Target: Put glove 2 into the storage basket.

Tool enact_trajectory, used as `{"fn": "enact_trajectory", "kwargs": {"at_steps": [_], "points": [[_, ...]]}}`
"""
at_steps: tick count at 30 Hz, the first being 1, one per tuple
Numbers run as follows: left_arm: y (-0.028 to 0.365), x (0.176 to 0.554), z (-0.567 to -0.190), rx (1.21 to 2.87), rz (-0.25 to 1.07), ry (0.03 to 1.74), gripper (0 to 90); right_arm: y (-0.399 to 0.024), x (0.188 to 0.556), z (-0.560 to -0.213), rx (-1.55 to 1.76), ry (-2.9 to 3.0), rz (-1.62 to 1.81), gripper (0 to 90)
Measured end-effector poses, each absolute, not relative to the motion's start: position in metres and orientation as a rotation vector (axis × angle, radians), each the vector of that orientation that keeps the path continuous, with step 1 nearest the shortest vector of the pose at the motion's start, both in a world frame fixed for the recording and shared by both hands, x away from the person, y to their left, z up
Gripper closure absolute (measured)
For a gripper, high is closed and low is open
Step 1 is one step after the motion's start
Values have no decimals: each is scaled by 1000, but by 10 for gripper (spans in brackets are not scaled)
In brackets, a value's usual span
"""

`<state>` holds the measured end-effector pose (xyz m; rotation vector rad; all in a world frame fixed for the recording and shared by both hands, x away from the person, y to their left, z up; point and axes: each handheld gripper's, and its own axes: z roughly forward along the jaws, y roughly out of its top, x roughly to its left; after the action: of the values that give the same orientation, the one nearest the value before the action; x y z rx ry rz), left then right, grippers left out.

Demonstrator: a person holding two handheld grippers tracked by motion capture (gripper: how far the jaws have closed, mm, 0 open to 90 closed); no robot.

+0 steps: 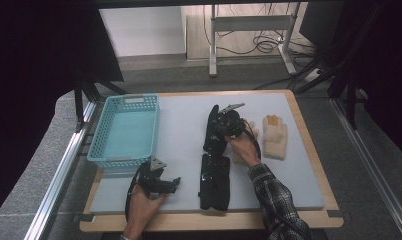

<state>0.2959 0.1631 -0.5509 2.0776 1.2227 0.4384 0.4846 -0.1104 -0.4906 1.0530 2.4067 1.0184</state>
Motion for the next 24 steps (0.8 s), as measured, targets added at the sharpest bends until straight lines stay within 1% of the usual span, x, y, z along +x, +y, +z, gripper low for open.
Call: {"fn": "enact_trajectory", "kwargs": {"at_steps": [3,7,11,13,14,18,20,21,22,23,24], "points": [[163,296,-551,2077,438,1223,51,-122,488,-475,1076,2375,1066,778],[163,296,-551,2078,438,1222,51,-128,486,-464,1082,2366,1100,777],[163,296,-551,2075,439,1222,51,-133,469,-445,1049,2380,1171,775],[163,296,-551,2075,440,1222,51,-133,464,-441,1040,2381,1189,774],[163,296,-551,2076,438,1222,51,-133,451,-435,1021,2392,1221,773],[163,296,-551,2077,440,1221,51,-132,421,-425,960,2416,1252,771],[163,296,-551,2078,440,1221,51,-132,407,-423,947,2428,1271,771],[163,296,-551,2071,440,1222,51,-132,407,-423,947,2428,1271,771],[163,296,-551,2072,441,1222,51,-133,390,-424,935,2442,1285,770],[163,296,-551,2072,441,1222,51,-133,390,-424,935,2442,1285,770],[163,296,-551,2072,441,1223,51,-133,382,-426,937,2448,1286,769]]}}
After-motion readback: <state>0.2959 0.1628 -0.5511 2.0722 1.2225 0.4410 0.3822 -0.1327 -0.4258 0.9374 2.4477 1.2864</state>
